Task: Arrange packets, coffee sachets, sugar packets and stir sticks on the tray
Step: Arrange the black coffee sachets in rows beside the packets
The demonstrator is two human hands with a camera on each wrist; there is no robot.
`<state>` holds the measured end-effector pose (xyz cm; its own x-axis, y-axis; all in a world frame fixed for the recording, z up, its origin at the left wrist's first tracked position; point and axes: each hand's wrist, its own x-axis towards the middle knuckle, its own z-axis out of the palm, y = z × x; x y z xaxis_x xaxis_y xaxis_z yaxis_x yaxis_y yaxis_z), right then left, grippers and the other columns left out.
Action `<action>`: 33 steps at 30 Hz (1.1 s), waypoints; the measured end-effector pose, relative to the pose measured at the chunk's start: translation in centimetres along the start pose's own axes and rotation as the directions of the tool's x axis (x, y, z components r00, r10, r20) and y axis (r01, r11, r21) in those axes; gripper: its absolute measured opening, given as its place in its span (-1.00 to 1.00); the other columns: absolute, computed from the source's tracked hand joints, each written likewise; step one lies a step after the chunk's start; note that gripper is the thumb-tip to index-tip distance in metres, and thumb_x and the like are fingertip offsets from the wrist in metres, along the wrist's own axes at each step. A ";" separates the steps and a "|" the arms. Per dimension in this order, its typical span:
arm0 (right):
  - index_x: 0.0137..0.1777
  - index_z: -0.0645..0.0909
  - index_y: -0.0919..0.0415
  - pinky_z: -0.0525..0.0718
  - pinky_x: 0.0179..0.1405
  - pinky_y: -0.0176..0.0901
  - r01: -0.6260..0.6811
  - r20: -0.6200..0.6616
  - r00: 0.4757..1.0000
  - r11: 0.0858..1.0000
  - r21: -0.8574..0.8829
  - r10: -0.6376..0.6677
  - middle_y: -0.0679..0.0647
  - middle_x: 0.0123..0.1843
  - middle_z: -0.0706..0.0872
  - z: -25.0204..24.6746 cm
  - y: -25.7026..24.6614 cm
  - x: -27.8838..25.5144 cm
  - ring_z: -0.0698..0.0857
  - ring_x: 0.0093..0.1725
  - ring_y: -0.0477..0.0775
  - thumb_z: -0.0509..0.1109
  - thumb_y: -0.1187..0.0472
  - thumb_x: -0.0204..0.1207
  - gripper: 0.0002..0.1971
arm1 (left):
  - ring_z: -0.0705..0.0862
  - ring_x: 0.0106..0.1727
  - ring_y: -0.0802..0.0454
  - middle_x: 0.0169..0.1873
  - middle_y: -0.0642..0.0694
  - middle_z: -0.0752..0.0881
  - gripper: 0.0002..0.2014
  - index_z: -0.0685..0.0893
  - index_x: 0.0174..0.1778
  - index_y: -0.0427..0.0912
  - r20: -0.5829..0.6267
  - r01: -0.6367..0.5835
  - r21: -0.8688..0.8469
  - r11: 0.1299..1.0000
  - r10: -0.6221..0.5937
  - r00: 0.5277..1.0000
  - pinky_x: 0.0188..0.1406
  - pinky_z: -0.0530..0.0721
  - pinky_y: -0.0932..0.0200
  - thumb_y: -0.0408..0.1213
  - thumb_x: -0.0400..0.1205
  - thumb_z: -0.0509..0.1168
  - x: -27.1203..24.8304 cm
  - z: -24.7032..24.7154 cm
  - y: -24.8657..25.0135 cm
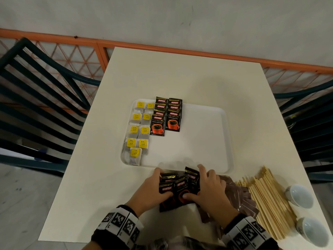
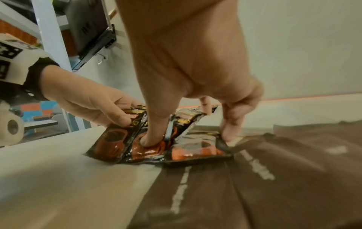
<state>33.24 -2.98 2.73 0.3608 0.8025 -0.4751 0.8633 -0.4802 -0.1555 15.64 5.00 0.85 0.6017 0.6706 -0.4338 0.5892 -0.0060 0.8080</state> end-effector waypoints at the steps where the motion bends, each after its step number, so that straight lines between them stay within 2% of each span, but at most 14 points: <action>1: 0.54 0.00 -0.02 0.35 0.39 0.03 0.050 0.017 0.999 0.996 0.077 -0.052 0.04 0.31 0.38 0.1 -0.2 0.1 0.42 0.33 0.06 0.44 -0.29 0.28 -0.05 | 0.68 0.04 0.16 0.05 0.02 0.65 -0.52 0.34 0.18 -0.03 0.002 -0.003 -0.018 1.000 0.003 1.000 -0.13 0.62 0.46 -0.22 0.46 0.45 0.1 0.1 0.1; 4: 0.53 0.09 -0.01 0.38 0.45 -0.01 0.186 0.049 0.977 0.937 0.296 -0.209 0.02 0.33 0.35 0.3 -0.8 0.2 0.43 0.33 0.04 0.53 0.01 0.33 -0.14 | 0.68 0.07 0.16 0.07 0.02 0.68 -0.54 0.35 0.19 -0.06 0.010 -0.004 -0.043 0.999 0.005 1.000 -0.04 0.66 0.39 -0.20 0.48 0.44 0.4 0.6 0.3; 6: 0.52 0.15 0.03 0.45 0.43 -0.07 0.228 0.036 0.964 0.894 0.386 -0.262 0.03 0.34 0.36 0.4 -1.0 0.4 0.45 0.32 0.03 0.54 0.12 0.32 -0.16 | 0.68 0.05 0.16 0.05 0.04 0.67 -0.53 0.36 0.19 -0.06 0.010 0.002 -0.048 0.999 -0.002 1.000 -0.10 0.63 0.43 -0.21 0.47 0.45 0.5 0.7 0.3; 8: 0.49 0.23 0.07 0.48 0.39 -0.16 0.250 0.029 0.957 0.868 0.428 -0.289 0.04 0.32 0.38 0.5 -1.0 0.8 0.46 0.29 0.00 0.55 0.15 0.30 -0.21 | 0.68 0.03 0.18 0.02 0.06 0.68 -0.54 0.37 0.17 -0.05 -0.005 0.001 -0.058 0.998 -0.002 1.000 -0.14 0.62 0.47 -0.22 0.46 0.46 0.7 0.7 0.3; 13: 0.46 0.29 0.12 0.40 0.34 -0.26 0.293 0.060 0.938 0.874 0.388 -0.342 0.06 0.32 0.43 0.6 -0.9 1.5 0.44 0.31 0.02 0.51 0.13 0.36 -0.31 | 0.70 -0.01 0.18 -0.05 0.09 0.68 -0.57 0.38 0.13 -0.04 -0.035 -0.042 -0.086 0.995 0.040 0.999 -0.07 0.69 0.34 -0.29 0.46 0.45 0.8 0.5 0.3; 15: 0.42 0.36 0.12 0.39 0.26 -0.34 0.314 0.064 0.926 0.853 0.416 -0.372 0.06 0.30 0.49 0.2 -0.9 1.7 0.48 0.28 0.01 0.49 0.15 0.39 -0.39 | 0.70 -0.04 0.21 -0.08 0.08 0.69 -0.62 0.40 0.09 -0.03 -0.048 -0.070 -0.110 0.991 0.065 0.997 -0.06 0.70 0.28 -0.31 0.47 0.43 0.9 0.3 0.3; 18: 0.33 0.47 0.08 0.48 0.13 -0.42 0.336 -0.002 0.923 0.802 0.494 -0.386 0.00 0.20 0.64 -1.1 -0.8 1.9 0.59 0.19 -0.05 0.50 0.17 0.39 -0.50 | 0.70 -0.10 0.29 -0.11 0.06 0.70 -0.64 0.46 0.01 0.01 -0.092 -0.090 -0.225 0.970 0.070 0.993 0.00 0.70 0.20 -0.30 0.43 0.47 0.8 -0.5 0.4; 20: 0.25 0.52 0.02 0.56 0.10 -0.42 0.317 -0.039 0.929 0.734 0.601 -0.369 -0.06 0.12 0.69 -2.0 -1.0 1.9 0.65 0.13 -0.09 0.52 0.20 0.38 -0.55 | 0.71 -0.10 0.26 -0.10 0.00 0.71 -0.61 0.50 0.02 -0.03 -0.130 -0.087 -0.365 0.927 0.041 0.991 -0.06 0.71 0.20 -0.38 0.41 0.51 0.8 -1.1 0.7; 22: 0.19 0.53 -0.04 0.63 0.17 -0.24 0.304 -0.057 0.928 0.663 0.684 -0.367 -0.09 0.09 0.71 -3.0 -1.5 2.2 0.68 0.11 -0.10 0.54 0.21 0.37 -0.59 | 0.74 -0.08 0.22 -0.06 -0.04 0.74 -0.57 0.53 0.10 -0.07 -0.123 -0.078 -0.519 0.851 0.016 0.992 -0.17 0.71 0.24 -0.50 0.41 0.49 0.8 -1.8 1.2; 24: 0.19 0.56 0.01 0.65 0.21 -0.09 0.272 -0.056 0.927 0.564 0.780 -0.370 -0.05 0.10 0.74 -3.7 -2.1 2.7 0.71 0.12 -0.07 0.52 0.26 0.39 -0.61 | 0.76 0.02 0.10 -0.02 -0.07 0.79 -0.56 0.57 0.16 -0.08 -0.084 -0.069 -0.612 0.788 0.021 0.996 -0.14 0.71 0.25 -0.52 0.42 0.46 0.8 -2.4 1.6; 27: 0.29 0.54 0.23 0.66 0.26 0.07 0.191 -0.047 0.923 0.349 0.917 -0.382 0.15 0.17 0.75 -4.5 -3.2 3.1 0.72 0.19 0.09 0.49 0.35 0.41 -0.57 | 0.75 0.11 -0.04 0.03 -0.11 0.80 -0.62 0.64 0.18 -0.15 -0.054 -0.080 -0.674 0.735 0.060 0.997 -0.02 0.69 0.20 -0.41 0.43 0.42 0.7 -3.1 2.1; 30: 0.34 0.52 0.27 0.61 0.32 0.14 0.156 -0.069 0.912 0.184 0.970 -0.405 0.24 0.22 0.72 -4.5 -4.1 3.2 0.68 0.25 0.22 0.47 0.35 0.39 -0.52 | 0.74 0.12 0.03 0.03 -0.06 0.80 -0.62 0.64 0.19 -0.14 -0.059 -0.110 -0.717 0.688 0.098 0.993 -0.01 0.68 0.26 -0.36 0.44 0.38 0.6 -3.6 2.6; 33: 0.37 0.48 0.28 0.56 0.36 0.20 0.124 -0.071 0.908 0.102 0.987 -0.413 0.27 0.27 0.68 -4.3 -4.6 3.3 0.65 0.29 0.27 0.45 0.36 0.40 -0.49 | 0.73 0.14 0.04 0.05 -0.05 0.80 -0.59 0.57 0.25 -0.16 -0.086 -0.134 -0.744 0.655 0.105 0.991 -0.02 0.67 0.25 -0.41 0.48 0.41 0.5 -3.8 2.7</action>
<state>32.02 3.39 5.61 -0.0040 0.9522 -0.3056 -0.2159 -0.2992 -0.9294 15.46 8.09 4.30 0.6116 0.7275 -0.3110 -0.0958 0.4582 0.8837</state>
